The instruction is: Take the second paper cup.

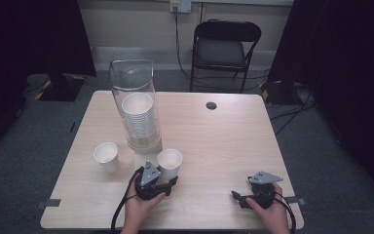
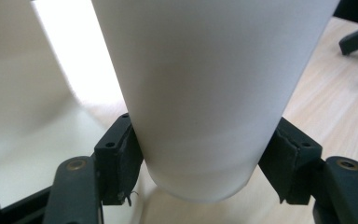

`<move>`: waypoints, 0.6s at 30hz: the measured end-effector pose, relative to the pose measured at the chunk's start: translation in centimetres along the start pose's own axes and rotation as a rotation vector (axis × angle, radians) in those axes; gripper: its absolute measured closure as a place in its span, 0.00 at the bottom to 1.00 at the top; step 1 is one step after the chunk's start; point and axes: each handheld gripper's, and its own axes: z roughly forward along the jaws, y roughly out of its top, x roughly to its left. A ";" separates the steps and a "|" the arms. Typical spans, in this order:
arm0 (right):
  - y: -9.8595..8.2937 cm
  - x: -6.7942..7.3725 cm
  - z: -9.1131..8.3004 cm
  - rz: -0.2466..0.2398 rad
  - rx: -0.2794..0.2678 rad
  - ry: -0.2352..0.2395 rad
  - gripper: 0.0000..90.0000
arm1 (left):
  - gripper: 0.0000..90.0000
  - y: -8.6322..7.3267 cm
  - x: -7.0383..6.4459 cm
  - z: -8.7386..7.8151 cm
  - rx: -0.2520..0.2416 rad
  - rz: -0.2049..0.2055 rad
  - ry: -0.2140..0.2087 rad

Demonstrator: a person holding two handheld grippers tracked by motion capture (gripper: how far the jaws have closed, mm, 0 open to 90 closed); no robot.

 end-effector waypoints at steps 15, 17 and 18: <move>0.0 0.0 0.0 0.000 0.000 0.000 0.14 | 0.38 0.7 -0.8 3.5 0.080 0.006 -0.029; 0.0 0.0 0.0 0.000 0.000 0.000 0.14 | 0.38 0.8 -0.8 3.7 0.094 0.010 -0.035; 0.0 0.0 0.0 0.000 0.000 0.000 0.14 | 0.38 0.8 -0.8 3.8 0.100 0.002 -0.034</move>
